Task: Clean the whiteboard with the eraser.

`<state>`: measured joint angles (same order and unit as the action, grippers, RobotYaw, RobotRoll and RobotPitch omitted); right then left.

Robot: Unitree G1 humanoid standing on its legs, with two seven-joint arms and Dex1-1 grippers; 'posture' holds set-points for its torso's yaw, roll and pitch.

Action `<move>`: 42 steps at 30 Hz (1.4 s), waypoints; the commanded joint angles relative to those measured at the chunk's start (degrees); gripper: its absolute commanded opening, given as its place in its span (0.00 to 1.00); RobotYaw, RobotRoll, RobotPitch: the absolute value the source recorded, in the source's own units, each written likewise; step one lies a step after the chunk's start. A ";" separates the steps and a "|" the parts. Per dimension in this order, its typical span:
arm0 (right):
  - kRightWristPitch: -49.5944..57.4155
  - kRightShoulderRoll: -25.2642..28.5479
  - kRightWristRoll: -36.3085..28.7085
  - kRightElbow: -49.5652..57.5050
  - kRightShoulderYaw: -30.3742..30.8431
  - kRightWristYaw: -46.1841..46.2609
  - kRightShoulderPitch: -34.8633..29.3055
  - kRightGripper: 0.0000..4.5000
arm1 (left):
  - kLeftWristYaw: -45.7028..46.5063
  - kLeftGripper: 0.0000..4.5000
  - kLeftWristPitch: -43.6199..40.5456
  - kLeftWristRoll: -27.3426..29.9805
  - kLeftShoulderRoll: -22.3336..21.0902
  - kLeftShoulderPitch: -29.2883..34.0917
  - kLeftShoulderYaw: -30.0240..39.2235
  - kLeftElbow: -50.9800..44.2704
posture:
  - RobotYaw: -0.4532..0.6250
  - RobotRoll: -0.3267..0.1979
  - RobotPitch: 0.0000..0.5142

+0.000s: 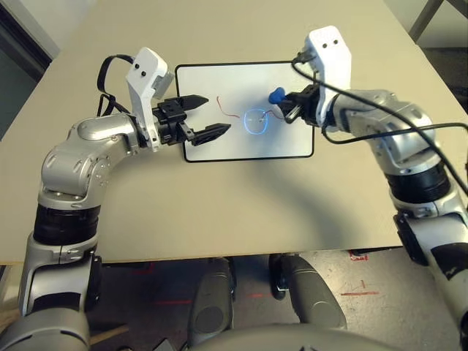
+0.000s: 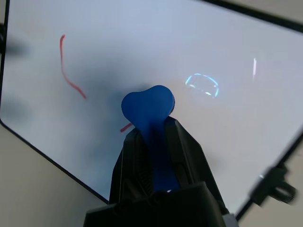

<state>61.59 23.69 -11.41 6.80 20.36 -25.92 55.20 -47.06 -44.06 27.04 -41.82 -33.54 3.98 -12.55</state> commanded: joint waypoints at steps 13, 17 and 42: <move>-6.15 -4.15 6.62 -5.40 2.78 -0.54 -0.28 0.13 | 0.08 1.00 -0.57 0.33 0.14 0.86 -0.67 -0.55 | 0.44 0.62 0.39; -6.71 -5.51 7.88 -6.12 3.64 -0.83 -1.24 0.13 | 0.20 1.00 -0.73 0.46 0.28 1.16 -0.68 -0.90 | 0.44 0.62 0.40; -10.12 -3.59 12.82 -10.06 1.99 -2.06 -5.23 0.13 | -0.26 1.00 -0.58 0.65 0.98 -0.65 -2.12 0.91 | 0.42 0.62 0.43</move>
<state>50.17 18.68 -1.01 -0.14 23.70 -29.03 49.97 -46.77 -44.78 27.75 -41.11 -34.00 3.08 -12.32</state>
